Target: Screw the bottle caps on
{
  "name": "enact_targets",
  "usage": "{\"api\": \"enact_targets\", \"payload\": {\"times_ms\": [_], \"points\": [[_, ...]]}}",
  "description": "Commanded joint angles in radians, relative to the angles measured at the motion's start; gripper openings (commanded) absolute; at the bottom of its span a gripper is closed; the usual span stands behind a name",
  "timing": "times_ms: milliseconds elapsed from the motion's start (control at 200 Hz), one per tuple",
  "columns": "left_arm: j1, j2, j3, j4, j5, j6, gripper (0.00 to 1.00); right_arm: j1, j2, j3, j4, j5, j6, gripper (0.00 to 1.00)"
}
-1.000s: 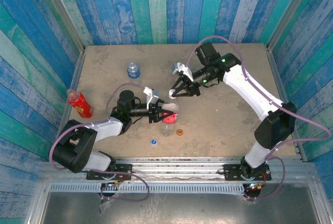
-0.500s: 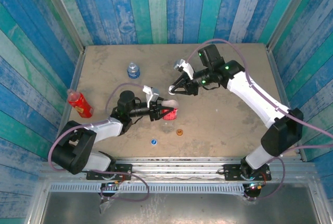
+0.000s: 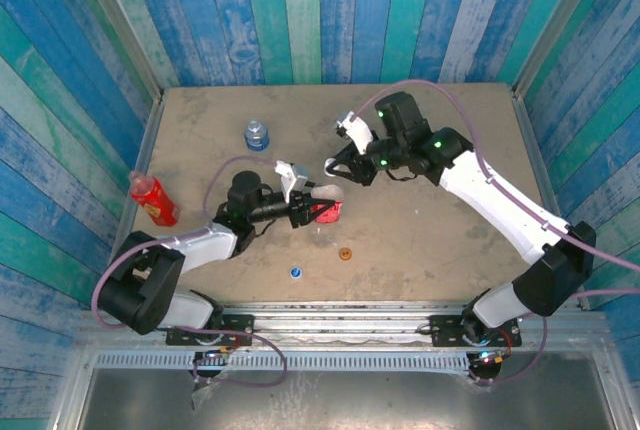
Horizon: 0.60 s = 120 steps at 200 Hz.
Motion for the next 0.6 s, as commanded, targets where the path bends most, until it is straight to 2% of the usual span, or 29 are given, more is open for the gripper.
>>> {"api": "enact_targets", "payload": {"times_ms": [0, 240, 325, 596], "points": [[-0.004, -0.001, 0.097, 0.205, -0.04, 0.006, 0.51, 0.065, 0.064, -0.03, -0.259, 0.126, 0.002, 0.29], [-0.004, 0.007, 0.092, 0.233, -0.066, -0.008, 0.51, 0.071, 0.06, -0.059, -0.243, 0.182, 0.093, 0.3], [-0.004, 0.013, 0.085, 0.255, -0.067, -0.012, 0.51, 0.07, 0.062, -0.076, -0.214, 0.154, 0.138, 0.3], [-0.004, 0.022, 0.015, 0.368, -0.127, 0.037, 0.54, 0.071, 0.102, -0.077, -0.169, 0.195, 0.282, 0.29]]}}
